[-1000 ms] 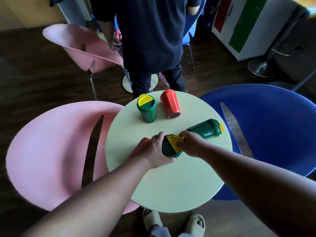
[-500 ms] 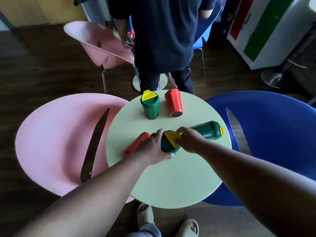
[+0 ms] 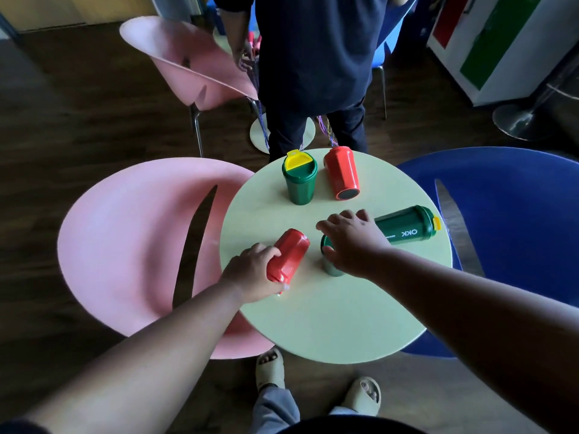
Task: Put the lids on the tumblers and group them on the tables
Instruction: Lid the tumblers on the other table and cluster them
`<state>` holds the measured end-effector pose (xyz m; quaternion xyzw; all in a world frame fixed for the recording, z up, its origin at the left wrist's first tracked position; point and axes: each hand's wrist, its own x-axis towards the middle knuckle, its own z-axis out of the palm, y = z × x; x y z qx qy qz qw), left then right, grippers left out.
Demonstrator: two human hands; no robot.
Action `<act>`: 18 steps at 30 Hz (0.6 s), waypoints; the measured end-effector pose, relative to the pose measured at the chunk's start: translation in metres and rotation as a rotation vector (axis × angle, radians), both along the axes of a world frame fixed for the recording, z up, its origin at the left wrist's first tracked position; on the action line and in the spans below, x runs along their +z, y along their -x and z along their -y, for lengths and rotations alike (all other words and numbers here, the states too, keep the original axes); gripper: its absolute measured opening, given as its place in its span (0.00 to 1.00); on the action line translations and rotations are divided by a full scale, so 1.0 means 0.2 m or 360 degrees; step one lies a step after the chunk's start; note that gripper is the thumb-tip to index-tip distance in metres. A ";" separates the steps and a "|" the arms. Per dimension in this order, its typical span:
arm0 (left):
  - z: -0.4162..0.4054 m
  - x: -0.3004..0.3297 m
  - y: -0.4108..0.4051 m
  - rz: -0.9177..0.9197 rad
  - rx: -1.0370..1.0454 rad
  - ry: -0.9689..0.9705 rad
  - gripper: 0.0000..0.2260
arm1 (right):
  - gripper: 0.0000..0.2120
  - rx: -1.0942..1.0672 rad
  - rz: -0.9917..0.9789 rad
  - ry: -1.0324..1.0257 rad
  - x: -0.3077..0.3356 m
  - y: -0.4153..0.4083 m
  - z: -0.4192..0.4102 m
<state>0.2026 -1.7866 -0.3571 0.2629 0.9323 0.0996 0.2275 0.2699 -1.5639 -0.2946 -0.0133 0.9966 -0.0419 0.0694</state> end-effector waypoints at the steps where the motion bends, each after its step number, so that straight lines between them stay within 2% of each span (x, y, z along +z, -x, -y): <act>1: 0.03 -0.02 0.00 0.0004 -0.0034 -0.0027 0.36 | 0.16 0.0118 -0.0001 -0.0056 -0.01 0.00 0.06; 4: 0.09 -0.09 0.02 0.0018 -0.0158 -0.0053 0.43 | 0.13 0.0331 0.0064 -0.0147 -0.05 0.00 0.22; 8: 0.12 -0.14 0.10 0.0254 -0.0080 -0.0061 0.49 | 0.15 0.0299 0.0250 -0.0287 -0.11 0.07 0.34; 13: 0.11 -0.21 0.14 0.0595 0.0130 -0.0302 0.50 | 0.18 0.0210 0.0378 -0.0375 -0.20 0.14 0.42; 18: 0.14 -0.24 0.17 0.0713 0.0221 -0.0454 0.46 | 0.21 0.0174 0.0399 -0.0372 -0.21 0.18 0.45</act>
